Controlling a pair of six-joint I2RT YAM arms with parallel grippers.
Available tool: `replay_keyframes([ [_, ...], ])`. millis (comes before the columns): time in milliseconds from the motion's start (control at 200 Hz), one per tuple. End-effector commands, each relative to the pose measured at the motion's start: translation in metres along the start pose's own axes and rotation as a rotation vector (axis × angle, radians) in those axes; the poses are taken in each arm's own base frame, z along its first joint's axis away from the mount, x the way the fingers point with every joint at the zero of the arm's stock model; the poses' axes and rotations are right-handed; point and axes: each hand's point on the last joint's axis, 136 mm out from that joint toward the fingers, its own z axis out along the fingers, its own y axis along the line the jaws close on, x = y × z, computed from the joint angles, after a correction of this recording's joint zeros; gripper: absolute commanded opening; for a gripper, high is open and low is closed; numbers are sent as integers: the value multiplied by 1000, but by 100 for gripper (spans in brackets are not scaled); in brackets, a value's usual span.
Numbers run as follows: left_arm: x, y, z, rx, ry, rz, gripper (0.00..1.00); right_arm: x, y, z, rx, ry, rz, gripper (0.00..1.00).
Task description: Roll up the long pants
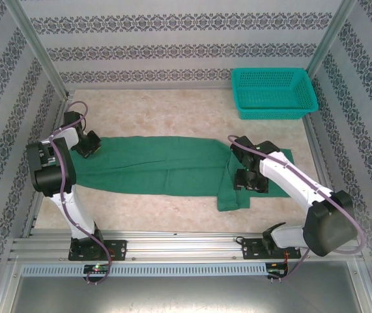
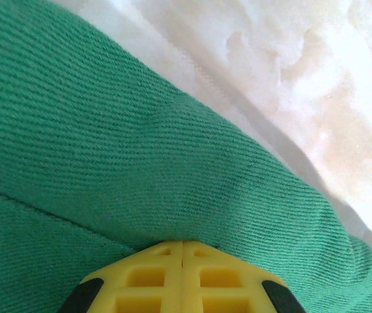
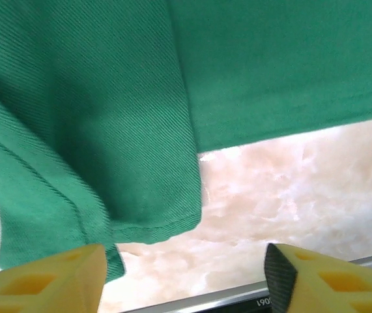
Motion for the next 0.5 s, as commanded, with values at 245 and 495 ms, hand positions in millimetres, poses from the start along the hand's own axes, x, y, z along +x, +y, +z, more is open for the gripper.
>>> replay_keyframes([
  [245,11,10,10,-41,40,12,0,8,4,48,-63,63,253,58],
  [495,11,11,9,-45,40,16,0,11,12,79,-48,137,249,58],
])
